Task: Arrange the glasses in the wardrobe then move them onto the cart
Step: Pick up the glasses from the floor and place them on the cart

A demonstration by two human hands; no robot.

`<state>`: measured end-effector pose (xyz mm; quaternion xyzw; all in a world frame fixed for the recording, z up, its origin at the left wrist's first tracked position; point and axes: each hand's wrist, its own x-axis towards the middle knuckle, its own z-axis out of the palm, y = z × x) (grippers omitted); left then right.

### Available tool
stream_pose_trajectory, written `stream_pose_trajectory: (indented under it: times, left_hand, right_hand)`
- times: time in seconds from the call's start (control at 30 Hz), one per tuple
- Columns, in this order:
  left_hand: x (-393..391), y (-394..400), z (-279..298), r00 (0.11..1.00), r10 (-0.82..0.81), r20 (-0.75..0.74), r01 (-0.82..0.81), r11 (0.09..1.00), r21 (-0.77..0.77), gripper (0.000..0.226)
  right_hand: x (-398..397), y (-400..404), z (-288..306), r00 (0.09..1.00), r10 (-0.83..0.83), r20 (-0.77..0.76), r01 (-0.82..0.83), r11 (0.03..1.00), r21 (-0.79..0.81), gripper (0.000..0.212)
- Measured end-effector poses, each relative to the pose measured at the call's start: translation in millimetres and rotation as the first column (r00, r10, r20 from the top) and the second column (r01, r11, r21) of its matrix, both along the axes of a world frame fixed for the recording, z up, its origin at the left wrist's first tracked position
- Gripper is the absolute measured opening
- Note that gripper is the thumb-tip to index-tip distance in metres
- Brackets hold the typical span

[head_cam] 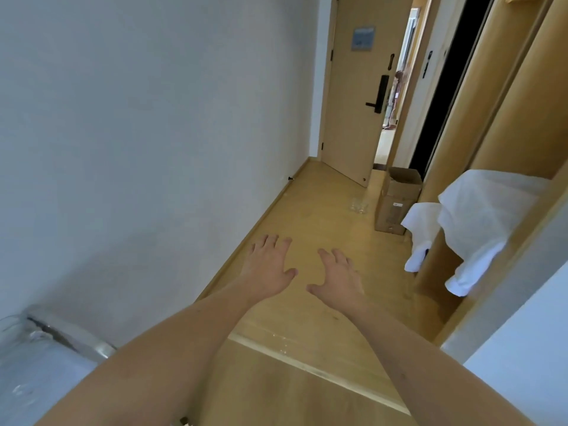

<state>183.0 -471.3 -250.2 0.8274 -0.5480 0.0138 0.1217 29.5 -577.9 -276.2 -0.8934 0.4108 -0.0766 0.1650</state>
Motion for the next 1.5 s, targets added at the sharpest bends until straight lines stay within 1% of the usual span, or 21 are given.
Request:
stream_pose_trajectory:
  times: [0.23,0.43,0.67,0.8,0.97,1.1,1.33,1.5]
  left_hand:
    - [-28,-101,-20,0.996,-0.054,-0.064,0.056,0.998,0.023,0.077]
    - [-20,-155,-30,0.993,-0.081,-0.084,0.085,0.995,0.044,0.076]
    - [42,-234,-39,0.989,-0.128,-0.075,0.132,0.990,0.052,0.078]
    - [91,-283,-41,0.981,-0.182,-0.070,0.188,0.977,0.096,0.078]
    - [160,-354,-26,0.973,-0.224,-0.056,0.229,0.969,0.093,0.078]
    - [201,-398,-21,0.964,-0.253,-0.081,0.261,0.959,0.110,0.078]
    - [240,-463,-35,0.954,-0.276,-0.119,0.290,0.948,0.129,0.078]
    - [259,-513,-52,0.952,-0.280,-0.124,0.298,0.941,0.162,0.078]
  right_hand:
    - [-38,-84,-3,0.995,-0.084,-0.055,0.084,0.996,-0.005,0.096]
    - [-32,-134,-11,0.988,-0.131,-0.083,0.134,0.991,0.025,0.095]
    - [28,-198,-18,0.976,-0.211,-0.049,0.213,0.976,0.051,0.093]
    - [75,-244,-17,0.962,-0.266,-0.060,0.271,0.959,0.081,0.093]
    - [140,-301,-5,0.945,-0.320,-0.066,0.323,0.944,0.059,0.093]
    - [179,-336,-1,0.933,-0.355,-0.066,0.359,0.930,0.073,0.093]
    - [220,-385,-18,0.909,-0.389,-0.148,0.408,0.904,0.131,0.092]
    - [236,-439,-32,0.911,-0.383,-0.151,0.405,0.901,0.158,0.091]
